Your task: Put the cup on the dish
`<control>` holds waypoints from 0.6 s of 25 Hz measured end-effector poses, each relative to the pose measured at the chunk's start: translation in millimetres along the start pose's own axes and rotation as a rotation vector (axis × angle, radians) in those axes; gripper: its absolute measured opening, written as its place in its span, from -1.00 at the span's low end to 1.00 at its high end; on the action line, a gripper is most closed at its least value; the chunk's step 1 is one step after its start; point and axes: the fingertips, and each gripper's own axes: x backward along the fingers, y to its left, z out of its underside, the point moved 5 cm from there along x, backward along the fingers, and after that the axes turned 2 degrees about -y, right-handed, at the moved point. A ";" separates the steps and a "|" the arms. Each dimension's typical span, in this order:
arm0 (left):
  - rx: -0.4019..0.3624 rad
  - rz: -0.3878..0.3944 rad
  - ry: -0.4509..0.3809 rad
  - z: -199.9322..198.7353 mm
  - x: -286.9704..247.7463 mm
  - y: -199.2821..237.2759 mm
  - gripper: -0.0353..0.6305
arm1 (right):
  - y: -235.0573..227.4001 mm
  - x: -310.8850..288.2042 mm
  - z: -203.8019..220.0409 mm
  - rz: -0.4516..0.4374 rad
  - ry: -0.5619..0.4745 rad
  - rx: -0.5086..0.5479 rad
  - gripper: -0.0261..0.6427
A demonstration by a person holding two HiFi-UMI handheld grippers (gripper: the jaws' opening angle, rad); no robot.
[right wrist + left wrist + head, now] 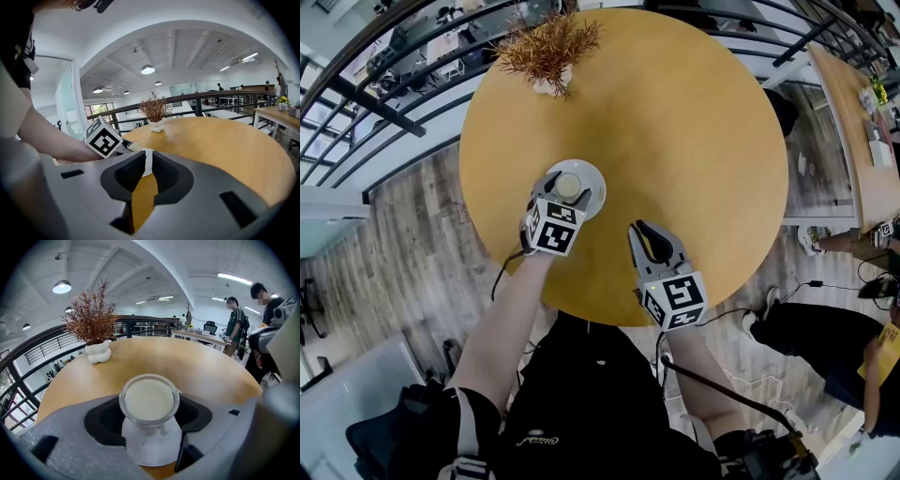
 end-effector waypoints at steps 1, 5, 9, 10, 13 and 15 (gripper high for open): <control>0.000 0.000 0.000 0.3 0.1 0.0 -0.01 | 0.4 -0.4 -0.1 0.000 0.000 0.001 -0.83; 0.003 0.000 0.003 3.0 2.8 -0.8 0.00 | 2.0 0.0 0.0 -0.004 0.000 0.005 -0.83; 0.004 0.001 0.002 3.3 5.8 -0.8 0.00 | 3.8 0.5 -0.7 -0.005 0.001 0.009 -0.83; 0.005 0.002 0.000 2.9 6.7 -0.6 0.00 | 4.4 0.6 -1.3 -0.006 -0.001 0.011 -0.83; 0.010 0.003 -0.011 0.2 10.1 -0.7 0.00 | 6.2 2.5 -3.3 -0.005 -0.005 0.015 -0.83; 0.006 0.002 -0.017 -2.4 13.4 -1.7 0.00 | 7.7 4.6 -4.1 -0.005 -0.006 0.019 -0.83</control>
